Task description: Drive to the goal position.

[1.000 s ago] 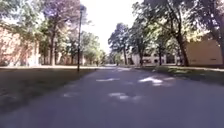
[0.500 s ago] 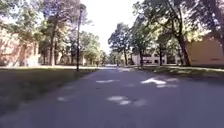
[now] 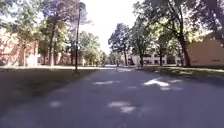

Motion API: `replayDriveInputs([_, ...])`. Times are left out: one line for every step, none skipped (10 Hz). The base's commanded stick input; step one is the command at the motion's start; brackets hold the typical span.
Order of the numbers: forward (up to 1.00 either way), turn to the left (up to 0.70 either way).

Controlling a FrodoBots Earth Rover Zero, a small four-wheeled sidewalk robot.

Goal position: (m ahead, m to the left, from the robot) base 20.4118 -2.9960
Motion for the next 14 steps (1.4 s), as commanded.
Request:
replayDriveInputs([0.45, 0.00])
replayDriveInputs([0.45, 0.00])
replayDriveInputs([0.45, 0.00])
replayDriveInputs([0.45, 0.00])
replayDriveInputs([0.45, 0.00])
replayDriveInputs([0.45, 0.00])
replayDriveInputs([0.45, 0.00])
replayDriveInputs([0.45, 0.00])
replayDriveInputs([0.45, 0.00])
replayDriveInputs([0.45, 0.00])
replayDriveInputs([0.45, 0.00])
replayDriveInputs([0.45, 0.00])
replayDriveInputs([0.45, 0.00])
replayDriveInputs([0.45, 0.00])
